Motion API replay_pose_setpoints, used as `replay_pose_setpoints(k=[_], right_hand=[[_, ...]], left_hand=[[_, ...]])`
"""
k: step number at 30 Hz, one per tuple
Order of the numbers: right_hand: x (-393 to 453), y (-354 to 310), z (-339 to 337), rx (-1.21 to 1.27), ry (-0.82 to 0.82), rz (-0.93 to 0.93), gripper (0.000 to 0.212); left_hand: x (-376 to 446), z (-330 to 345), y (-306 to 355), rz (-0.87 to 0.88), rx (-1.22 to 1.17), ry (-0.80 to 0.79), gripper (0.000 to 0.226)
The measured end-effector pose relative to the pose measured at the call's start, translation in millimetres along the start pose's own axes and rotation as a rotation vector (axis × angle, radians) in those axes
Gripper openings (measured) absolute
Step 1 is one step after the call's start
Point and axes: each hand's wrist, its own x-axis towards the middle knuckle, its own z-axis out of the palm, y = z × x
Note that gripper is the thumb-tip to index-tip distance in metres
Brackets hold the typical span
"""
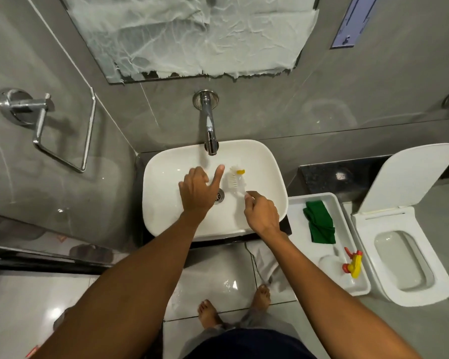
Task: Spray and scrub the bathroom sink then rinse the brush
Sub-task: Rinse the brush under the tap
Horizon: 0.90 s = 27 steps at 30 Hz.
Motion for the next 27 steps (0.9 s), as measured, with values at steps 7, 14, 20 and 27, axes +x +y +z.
replay_pose_setpoints(k=[7, 14, 20, 27], right_hand=[[-11.3, 54.3, -19.3, 0.276, 0.217, 0.049, 0.041], [3.0, 143.8, -44.6, 0.444, 0.423, 0.179, 0.041], [15.5, 239.2, -7.3, 0.395, 0.317, 0.348, 0.034], [42.5, 292.1, 62.6, 0.386, 0.147, 0.506, 0.03]], left_hand=[[-24.1, 43.6, 35.2, 0.144, -0.029, -0.089, 0.046], [-46.6, 101.7, 82.1, 0.292, 0.123, -0.259, 0.07], [-58.2, 163.7, 107.7, 0.486, 0.174, -0.45, 0.1], [-77.6, 198.3, 80.0, 0.493, 0.215, -0.459, 0.105]])
